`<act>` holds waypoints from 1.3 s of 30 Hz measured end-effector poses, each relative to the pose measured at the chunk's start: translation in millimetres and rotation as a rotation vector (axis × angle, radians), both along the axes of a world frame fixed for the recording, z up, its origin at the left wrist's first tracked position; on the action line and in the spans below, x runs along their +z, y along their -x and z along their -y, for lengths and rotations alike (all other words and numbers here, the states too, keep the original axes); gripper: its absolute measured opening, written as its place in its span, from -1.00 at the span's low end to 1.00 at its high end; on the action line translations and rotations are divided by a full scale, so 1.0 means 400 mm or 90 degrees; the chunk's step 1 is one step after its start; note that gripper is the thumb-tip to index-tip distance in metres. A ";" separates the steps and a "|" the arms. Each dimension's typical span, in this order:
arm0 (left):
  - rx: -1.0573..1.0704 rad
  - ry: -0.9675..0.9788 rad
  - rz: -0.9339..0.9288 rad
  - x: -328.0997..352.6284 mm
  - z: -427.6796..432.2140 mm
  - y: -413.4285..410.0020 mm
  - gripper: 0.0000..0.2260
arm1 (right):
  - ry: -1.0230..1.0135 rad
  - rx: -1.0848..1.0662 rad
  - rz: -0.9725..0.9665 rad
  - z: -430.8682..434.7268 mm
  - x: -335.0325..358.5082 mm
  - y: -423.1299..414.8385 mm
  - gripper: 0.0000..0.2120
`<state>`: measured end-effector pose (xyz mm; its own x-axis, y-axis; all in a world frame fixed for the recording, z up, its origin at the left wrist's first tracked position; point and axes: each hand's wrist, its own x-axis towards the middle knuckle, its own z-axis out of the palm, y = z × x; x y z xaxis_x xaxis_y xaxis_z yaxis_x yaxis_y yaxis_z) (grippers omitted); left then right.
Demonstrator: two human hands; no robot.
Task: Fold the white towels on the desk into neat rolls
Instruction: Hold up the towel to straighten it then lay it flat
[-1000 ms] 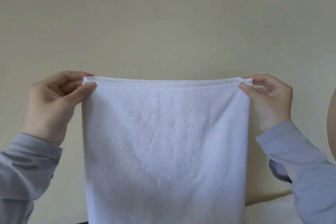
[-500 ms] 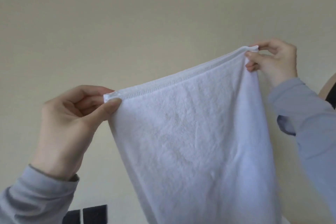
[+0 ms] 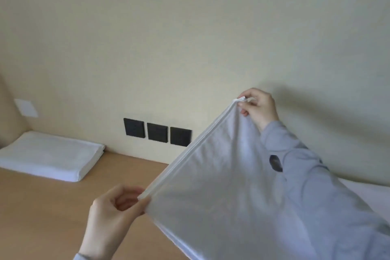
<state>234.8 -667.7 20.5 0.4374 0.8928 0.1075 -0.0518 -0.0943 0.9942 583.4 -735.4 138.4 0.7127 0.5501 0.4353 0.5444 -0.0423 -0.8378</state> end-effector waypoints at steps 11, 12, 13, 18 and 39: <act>0.229 0.263 -0.146 -0.448 -0.242 0.318 -0.93 | 0.224 0.169 -0.080 -0.505 -0.521 0.328 -0.78; 0.229 0.275 -0.156 -0.466 -0.260 0.341 -0.94 | 0.240 0.178 -0.082 -0.547 -0.552 0.352 -0.79; 0.229 0.287 -0.163 -0.484 -0.275 0.362 -0.94 | 0.257 0.186 -0.081 -0.588 -0.581 0.374 -0.79; 0.240 0.318 -0.198 -0.553 -0.358 0.444 -0.96 | 0.339 0.210 -0.067 -0.753 -0.717 0.461 -0.78; -0.061 -0.351 -0.695 -0.648 -0.578 0.397 -0.44 | 0.262 0.483 0.257 -0.787 -0.958 0.897 -0.67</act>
